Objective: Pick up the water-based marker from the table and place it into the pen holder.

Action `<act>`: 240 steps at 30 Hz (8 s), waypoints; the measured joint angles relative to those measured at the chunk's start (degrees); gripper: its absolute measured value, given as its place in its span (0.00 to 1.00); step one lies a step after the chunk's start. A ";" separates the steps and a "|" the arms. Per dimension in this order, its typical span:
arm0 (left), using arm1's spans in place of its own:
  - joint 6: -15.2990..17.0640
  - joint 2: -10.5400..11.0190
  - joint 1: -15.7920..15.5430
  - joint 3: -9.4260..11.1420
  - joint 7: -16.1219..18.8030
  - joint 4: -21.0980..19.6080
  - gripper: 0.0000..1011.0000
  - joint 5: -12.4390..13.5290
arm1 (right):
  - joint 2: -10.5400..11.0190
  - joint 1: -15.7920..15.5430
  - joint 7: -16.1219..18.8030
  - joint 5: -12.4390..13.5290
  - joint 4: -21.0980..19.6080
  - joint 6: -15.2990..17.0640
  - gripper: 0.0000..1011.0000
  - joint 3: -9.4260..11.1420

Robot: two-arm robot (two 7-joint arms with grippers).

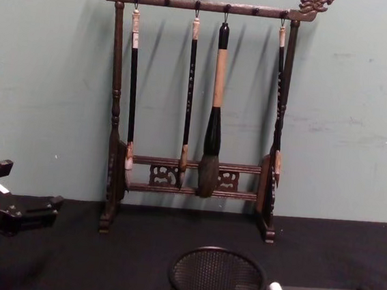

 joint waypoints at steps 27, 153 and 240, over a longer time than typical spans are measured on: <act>0.00 0.00 0.00 0.00 0.00 0.00 0.99 0.00 | 0.05 0.03 -0.09 0.12 -0.06 -0.02 0.21 -0.02; 0.00 0.00 0.00 0.00 0.00 0.00 0.99 0.00 | -11.53 2.98 19.35 9.04 8.65 -37.89 0.40 -9.60; 0.00 0.00 0.00 0.00 0.00 0.00 0.99 0.00 | -8.47 1.13 -0.86 -5.95 -2.14 -0.59 0.99 -2.77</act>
